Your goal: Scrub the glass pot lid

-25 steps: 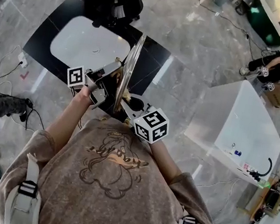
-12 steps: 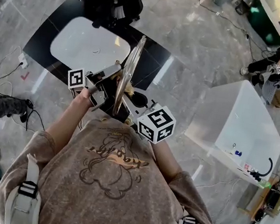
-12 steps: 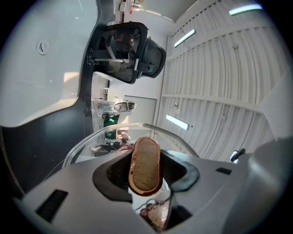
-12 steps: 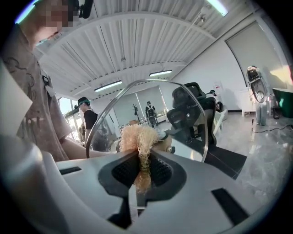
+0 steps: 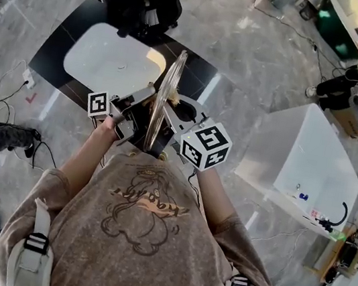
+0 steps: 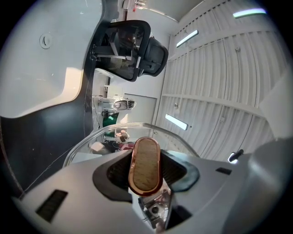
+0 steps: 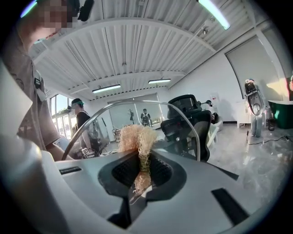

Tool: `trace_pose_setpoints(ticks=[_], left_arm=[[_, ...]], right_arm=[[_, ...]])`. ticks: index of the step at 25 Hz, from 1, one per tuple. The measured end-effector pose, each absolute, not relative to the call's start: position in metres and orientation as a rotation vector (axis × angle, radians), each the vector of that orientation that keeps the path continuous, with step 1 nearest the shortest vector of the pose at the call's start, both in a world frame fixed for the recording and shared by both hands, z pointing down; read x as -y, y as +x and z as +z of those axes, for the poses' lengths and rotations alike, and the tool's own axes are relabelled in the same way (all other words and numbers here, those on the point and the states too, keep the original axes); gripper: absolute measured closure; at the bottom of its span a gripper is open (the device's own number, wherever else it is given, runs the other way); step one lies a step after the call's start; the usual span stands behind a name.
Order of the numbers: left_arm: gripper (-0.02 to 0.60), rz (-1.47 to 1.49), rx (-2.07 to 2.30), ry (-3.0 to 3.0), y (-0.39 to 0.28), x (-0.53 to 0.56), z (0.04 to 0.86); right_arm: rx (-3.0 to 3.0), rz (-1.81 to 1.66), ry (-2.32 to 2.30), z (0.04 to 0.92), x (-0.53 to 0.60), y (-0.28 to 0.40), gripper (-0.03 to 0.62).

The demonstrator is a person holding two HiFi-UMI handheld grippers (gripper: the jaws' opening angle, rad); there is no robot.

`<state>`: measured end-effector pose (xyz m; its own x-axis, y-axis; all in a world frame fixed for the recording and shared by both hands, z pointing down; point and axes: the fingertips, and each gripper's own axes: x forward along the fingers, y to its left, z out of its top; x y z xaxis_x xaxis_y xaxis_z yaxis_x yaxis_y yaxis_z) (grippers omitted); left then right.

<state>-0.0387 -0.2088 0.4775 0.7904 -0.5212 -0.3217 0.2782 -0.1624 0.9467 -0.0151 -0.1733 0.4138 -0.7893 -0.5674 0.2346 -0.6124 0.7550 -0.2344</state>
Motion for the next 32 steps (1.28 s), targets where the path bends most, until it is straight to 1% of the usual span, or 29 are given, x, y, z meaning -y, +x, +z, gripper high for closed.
trace_pose_setpoints(ticks=[13,21,32], left_arm=[[0.399,-0.737,0.154,1.580,-0.037,0.207,0.471],[0.399,-0.734,0.137,1.573,-0.027,0.198,0.469],[0.399,-0.736,0.146,1.575,-0.031,0.201,0.471]], right_arm=[[2.795,0.475,1.103,0.420,0.218,-0.005,0.548],[2.706,0.518,1.158,0.456,0.223,0.009,0.548],[2.608,0.657,1.127,0.507,0.217,0.006,0.548]])
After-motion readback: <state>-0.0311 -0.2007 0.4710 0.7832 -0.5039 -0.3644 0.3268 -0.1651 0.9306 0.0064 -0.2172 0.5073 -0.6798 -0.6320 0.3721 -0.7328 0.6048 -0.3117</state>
